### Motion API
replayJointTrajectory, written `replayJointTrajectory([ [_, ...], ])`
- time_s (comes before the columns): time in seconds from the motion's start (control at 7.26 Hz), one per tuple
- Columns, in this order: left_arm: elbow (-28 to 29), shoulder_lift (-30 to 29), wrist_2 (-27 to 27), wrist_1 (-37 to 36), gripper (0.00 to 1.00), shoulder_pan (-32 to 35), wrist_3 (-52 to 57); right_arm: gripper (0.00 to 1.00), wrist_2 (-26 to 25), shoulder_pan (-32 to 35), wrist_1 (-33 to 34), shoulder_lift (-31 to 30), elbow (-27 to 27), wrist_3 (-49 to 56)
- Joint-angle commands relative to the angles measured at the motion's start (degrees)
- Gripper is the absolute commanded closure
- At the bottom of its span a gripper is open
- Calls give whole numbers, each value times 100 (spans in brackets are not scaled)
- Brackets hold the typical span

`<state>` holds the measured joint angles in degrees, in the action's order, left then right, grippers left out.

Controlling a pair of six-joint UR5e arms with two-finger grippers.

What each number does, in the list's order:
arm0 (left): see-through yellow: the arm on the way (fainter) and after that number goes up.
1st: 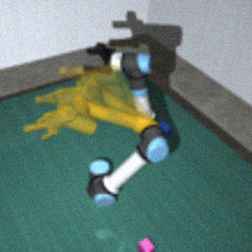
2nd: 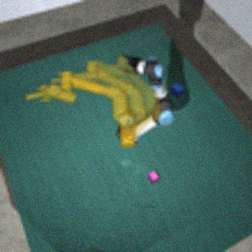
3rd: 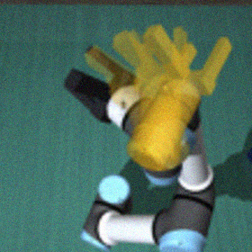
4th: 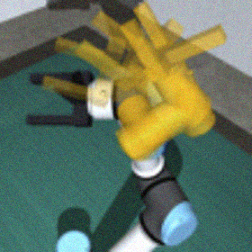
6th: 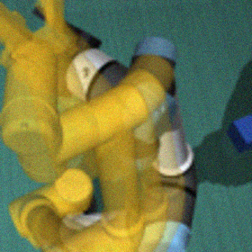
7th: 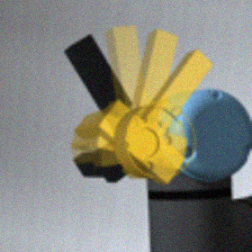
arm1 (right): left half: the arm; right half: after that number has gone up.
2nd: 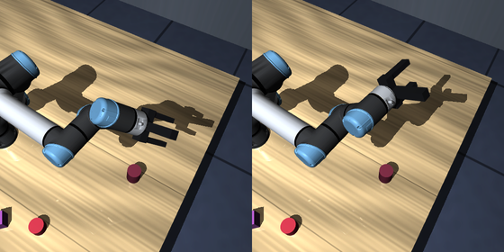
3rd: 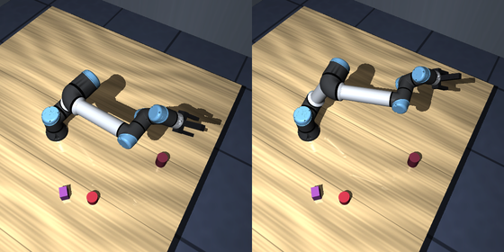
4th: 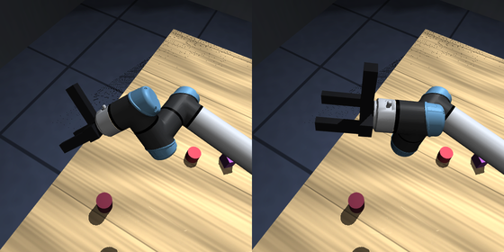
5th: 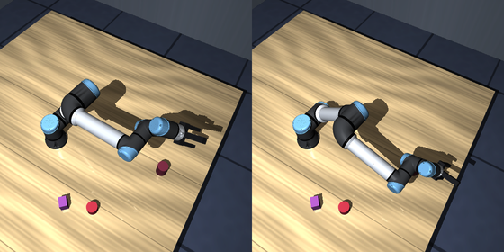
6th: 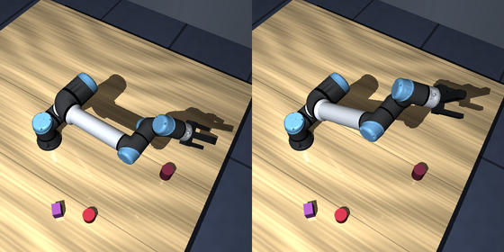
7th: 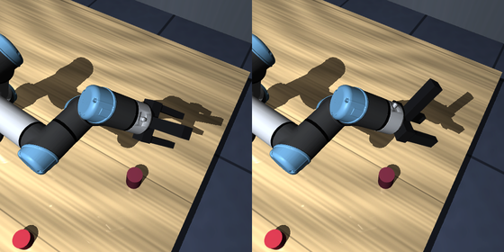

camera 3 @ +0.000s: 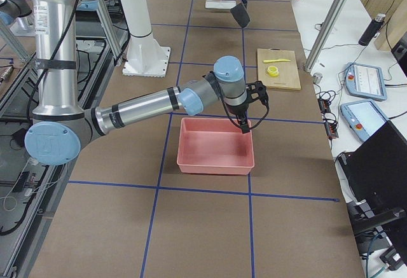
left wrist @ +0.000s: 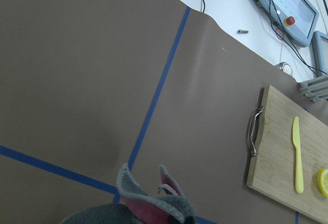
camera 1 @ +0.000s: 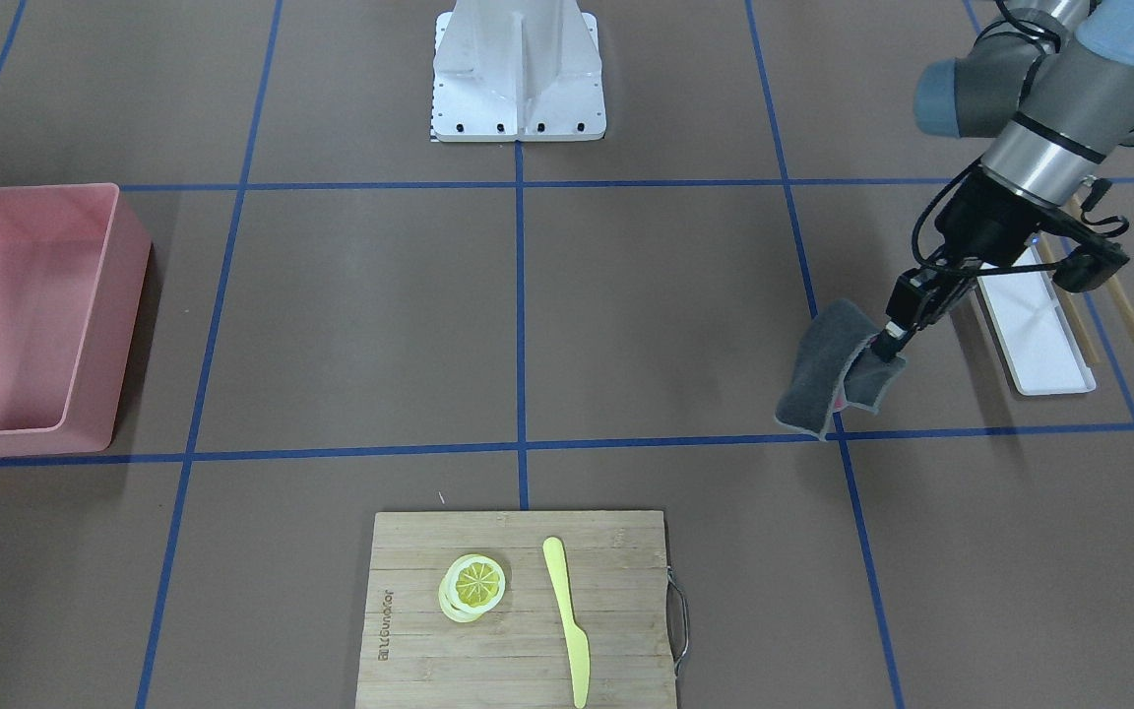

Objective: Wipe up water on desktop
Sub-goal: 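Carry the towel toward the cutting board with the left gripper while the right arm approaches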

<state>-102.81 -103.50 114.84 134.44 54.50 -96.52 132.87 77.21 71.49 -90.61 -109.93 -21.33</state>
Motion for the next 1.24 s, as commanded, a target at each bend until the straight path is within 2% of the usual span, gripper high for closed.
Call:
replayJointTrajectory([
  [0.0,42,-677,-319,-241,100,-446,-1206,14,-435,-888,-879,498,41,-1029],
  [0.28,33,-1633,-1153,-1441,100,-1052,-1954,11,-1103,-1662,-996,1061,-2,-1598],
  [0.41,42,-1882,-1374,-1717,100,-1177,-2246,7,-1723,-2101,-996,1220,-37,-1880],
  [0.69,94,-2199,-1490,-1972,100,-1283,-2712,6,-2858,-2936,-970,1597,-55,-2618],
  [0.83,121,-2523,-1491,-2401,100,-1292,-2993,6,-3394,-3384,-970,1800,-98,-2909],
  [1.1,42,-2762,-1499,-2738,100,-1318,-3415,2,-4931,-4447,-970,1986,-213,-2982],
])
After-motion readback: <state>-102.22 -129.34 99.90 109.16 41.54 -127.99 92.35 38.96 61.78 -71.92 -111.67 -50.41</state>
